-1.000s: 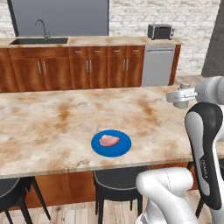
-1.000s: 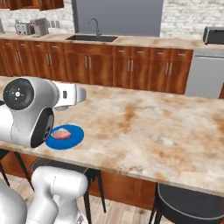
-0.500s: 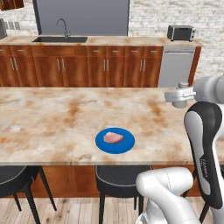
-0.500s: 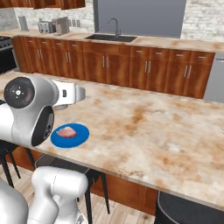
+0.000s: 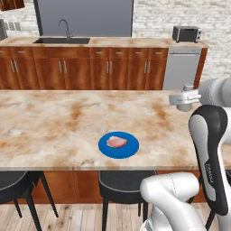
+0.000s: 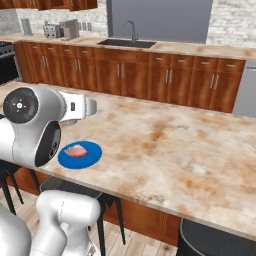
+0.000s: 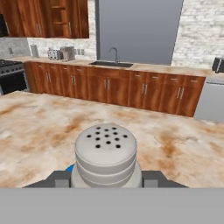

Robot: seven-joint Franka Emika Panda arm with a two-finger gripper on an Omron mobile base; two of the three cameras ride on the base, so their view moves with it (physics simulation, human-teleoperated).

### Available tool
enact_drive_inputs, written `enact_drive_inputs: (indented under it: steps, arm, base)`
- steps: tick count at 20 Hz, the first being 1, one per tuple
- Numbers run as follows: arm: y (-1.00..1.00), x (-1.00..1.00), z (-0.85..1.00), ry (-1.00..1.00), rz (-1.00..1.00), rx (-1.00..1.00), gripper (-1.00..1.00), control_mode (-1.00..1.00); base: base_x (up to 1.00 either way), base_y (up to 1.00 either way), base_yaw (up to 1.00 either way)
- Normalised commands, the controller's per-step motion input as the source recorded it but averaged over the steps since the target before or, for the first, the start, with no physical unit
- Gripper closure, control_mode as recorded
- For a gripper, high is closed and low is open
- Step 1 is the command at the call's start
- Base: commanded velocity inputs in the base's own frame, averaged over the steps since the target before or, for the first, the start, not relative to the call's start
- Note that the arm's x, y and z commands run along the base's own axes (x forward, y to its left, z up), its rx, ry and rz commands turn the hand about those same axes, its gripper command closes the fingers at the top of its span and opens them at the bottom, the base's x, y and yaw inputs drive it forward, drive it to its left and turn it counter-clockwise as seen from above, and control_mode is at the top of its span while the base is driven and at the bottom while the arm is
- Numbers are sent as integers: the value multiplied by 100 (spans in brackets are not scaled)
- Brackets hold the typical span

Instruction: Retrieve the shaker from the cabinet and place it next the steak on a plate on the dining table.

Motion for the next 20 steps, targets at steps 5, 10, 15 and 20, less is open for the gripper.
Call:
enact_drive_inputs:
  steps: [5, 10, 15, 20]
  arm:
    - [-8, 21, -3, 0, 1, 0, 100, -100]
    - [-47, 39, -1, 0, 14, 1, 100, -100]
    - [-39, 18, -9, 0, 31, 1, 100, -100]
    - [-2, 4, -22, 0, 32, -5, 100, -100]
  base:
    - [0, 0, 0]
    - [0, 0, 0]
    - [0, 0, 0]
    - [0, 0, 0]
